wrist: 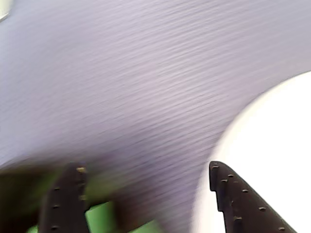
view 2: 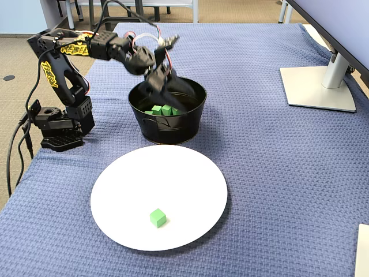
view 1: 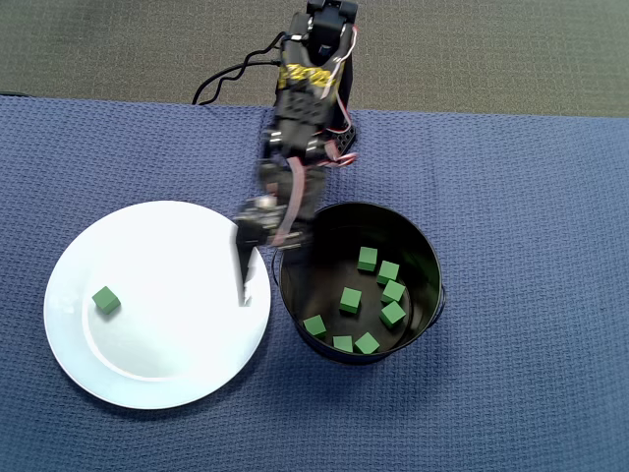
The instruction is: Pick up the green cubes from the white plate and place them in the black recipient
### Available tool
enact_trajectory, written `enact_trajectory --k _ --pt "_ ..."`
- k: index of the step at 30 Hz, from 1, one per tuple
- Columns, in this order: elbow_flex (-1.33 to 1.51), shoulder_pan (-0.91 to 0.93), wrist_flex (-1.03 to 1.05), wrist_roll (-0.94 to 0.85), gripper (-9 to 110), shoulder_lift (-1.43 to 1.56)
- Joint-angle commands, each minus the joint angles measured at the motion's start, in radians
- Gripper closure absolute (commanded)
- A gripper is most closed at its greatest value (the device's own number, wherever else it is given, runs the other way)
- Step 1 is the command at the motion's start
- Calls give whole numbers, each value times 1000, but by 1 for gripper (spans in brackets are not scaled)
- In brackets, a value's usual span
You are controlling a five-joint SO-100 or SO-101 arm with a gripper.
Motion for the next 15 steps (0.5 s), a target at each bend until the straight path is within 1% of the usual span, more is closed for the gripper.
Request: enact_trajectory --k 1,5,12,15 --pt "-86 155 -120 -64 69 -80" --pt "-29 259 -258 -67 66 -138" --pt "9 433 -400 -67 68 -249" --pt "29 482 -509 -100 68 -324"
